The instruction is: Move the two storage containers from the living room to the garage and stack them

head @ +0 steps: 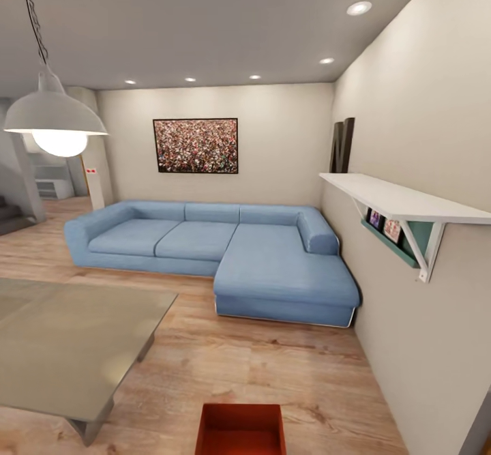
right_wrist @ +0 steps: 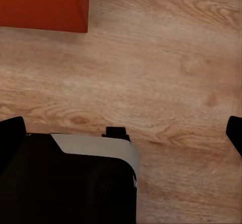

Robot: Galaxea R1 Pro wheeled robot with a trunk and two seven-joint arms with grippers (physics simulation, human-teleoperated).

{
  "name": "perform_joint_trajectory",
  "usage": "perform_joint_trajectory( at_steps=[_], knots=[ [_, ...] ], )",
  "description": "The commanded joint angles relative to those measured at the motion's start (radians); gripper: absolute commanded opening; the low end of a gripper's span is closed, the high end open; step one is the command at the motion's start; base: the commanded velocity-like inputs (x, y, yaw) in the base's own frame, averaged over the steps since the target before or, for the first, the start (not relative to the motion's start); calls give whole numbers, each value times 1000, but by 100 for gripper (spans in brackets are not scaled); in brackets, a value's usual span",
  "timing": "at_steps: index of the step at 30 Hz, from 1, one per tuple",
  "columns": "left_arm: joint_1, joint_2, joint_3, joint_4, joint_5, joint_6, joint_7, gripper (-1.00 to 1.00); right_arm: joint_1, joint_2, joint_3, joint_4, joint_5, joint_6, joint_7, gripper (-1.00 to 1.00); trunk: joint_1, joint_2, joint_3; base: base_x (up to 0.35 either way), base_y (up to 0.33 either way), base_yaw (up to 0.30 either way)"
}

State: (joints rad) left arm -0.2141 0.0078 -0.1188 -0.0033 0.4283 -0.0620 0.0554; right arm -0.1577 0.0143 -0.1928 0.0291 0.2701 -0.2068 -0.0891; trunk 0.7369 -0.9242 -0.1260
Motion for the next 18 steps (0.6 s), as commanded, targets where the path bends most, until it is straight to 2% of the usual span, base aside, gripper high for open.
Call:
perform_joint_trajectory(
  at_steps=[1, 6, 15, 18],
  knots=[
    [-1, 0, -9, 0, 7, -2, 3, 100, -2, 0, -8, 3, 11, -6, -6, 100, 1, -1, -1, 274, 0, 0],
    [-1, 0, -9, 0, 7, -2, 3, 100, -2, 0, -8, 3, 9, -5, -7, 100, 1, -1, -1, 140, 0, 0],
    [-1, -1, -9, 0, 7, -2, 3, 100, -2, -1, -8, 3, 9, -5, -7, 100, 1, -1, -1, 14, 2, 0],
    [-1, -2, -9, 0, 7, -2, 3, 100, -2, -1, -8, 3, 9, -5, -7, 100, 1, -1, -1, 21, 125, 0]
  ],
)
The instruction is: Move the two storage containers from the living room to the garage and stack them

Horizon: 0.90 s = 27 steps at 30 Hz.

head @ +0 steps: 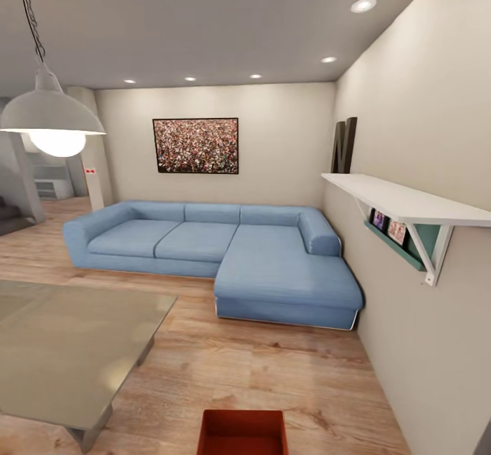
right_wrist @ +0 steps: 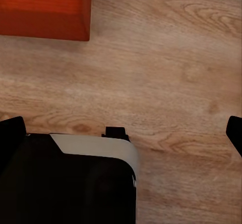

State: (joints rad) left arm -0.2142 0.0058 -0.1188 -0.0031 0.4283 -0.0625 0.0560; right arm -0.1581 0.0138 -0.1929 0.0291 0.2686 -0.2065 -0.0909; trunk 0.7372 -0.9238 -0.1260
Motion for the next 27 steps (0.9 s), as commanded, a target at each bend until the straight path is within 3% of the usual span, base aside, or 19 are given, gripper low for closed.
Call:
perform_joint_trajectory(
  at_steps=[1, 8, 17, 27],
  knots=[
    [-1, 0, -9, 0, 7, -2, 2, 100, -1, 0, -8, 3, 11, -5, -6, 100, 0, -1, -2, 60, 223, 0],
    [-1, 0, -8, 0, 7, -2, 2, 100, -1, 0, -8, 3, 11, -5, -6, 100, 0, -1, -2, 70, 201, 0],
    [-1, 0, -7, 0, 7, -2, 2, 100, -1, -1, -8, 3, 9, -5, -8, 100, 0, -1, -2, 9, 22, -10],
    [-1, 0, -7, 0, 7, -2, 2, 100, -1, 0, -8, 3, 9, -5, -9, 100, 0, -1, -2, 0, 1, -137]
  ],
)
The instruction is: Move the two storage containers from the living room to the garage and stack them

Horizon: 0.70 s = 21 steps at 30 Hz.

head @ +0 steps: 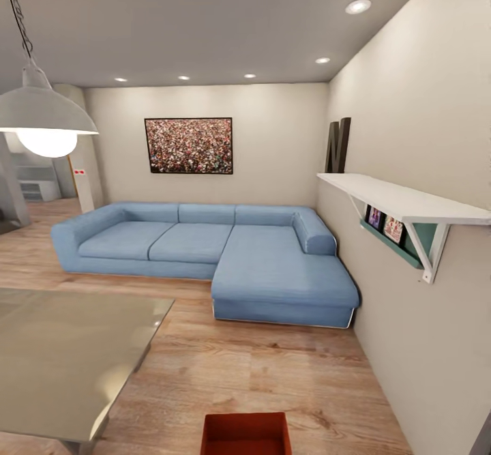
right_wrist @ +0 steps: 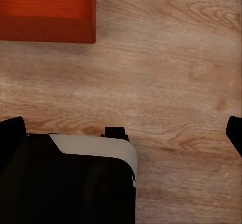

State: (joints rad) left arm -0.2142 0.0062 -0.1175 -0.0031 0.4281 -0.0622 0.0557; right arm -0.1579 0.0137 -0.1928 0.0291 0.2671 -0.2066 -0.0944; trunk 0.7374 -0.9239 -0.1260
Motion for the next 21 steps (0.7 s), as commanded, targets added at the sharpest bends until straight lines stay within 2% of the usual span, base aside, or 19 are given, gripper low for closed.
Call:
perform_joint_trajectory(
  at_steps=[1, 21],
  knots=[
    [-1, 0, -8, 0, 7, -2, 3, 100, -1, 0, -8, 3, 11, -5, -5, 100, 0, -1, -1, 0, 0, -29],
    [-1, -1, -8, 0, 7, -2, 3, 100, -2, -1, -8, 3, 11, -5, 4, 100, 0, -1, -1, 0, -7, -3]
  ],
)
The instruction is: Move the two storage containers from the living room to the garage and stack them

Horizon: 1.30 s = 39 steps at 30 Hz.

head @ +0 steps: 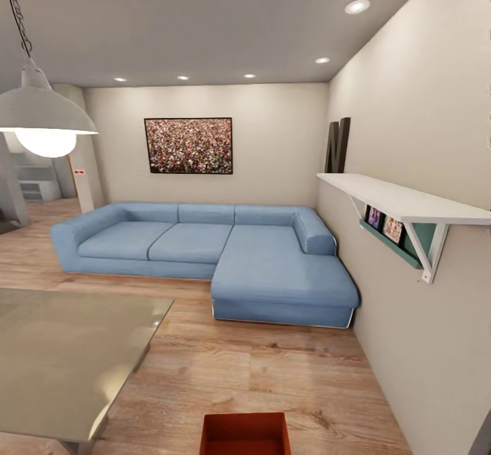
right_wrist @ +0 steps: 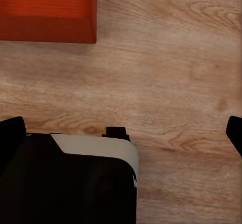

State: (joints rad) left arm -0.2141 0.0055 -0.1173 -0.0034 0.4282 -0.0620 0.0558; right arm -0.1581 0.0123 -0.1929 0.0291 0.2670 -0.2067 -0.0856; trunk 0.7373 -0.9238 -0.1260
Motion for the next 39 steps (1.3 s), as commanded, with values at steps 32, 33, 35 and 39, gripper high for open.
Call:
perform_joint_trajectory(
  at_steps=[32, 33, 35, 39],
  knots=[
    [-1, 2, -8, 0, 7, -2, 3, 100, -1, 1, -8, 3, 12, -6, -16, 100, 0, -1, -1, 22, -18, 53],
    [-1, 2, -8, 0, 7, -2, 3, 100, -1, 1, -8, 3, 12, -6, -16, 100, 0, -1, -1, 227, 0, 0],
    [-1, 2, -9, 0, 7, -2, 2, 100, -1, 1, -8, 3, 12, -5, -16, 100, 0, -1, -1, 212, 0, 0],
    [-1, 2, -9, 0, 7, -2, 2, 100, -1, 1, -9, 3, 11, -5, -17, 100, 0, -1, -1, 76, 0, 0]
  ],
)
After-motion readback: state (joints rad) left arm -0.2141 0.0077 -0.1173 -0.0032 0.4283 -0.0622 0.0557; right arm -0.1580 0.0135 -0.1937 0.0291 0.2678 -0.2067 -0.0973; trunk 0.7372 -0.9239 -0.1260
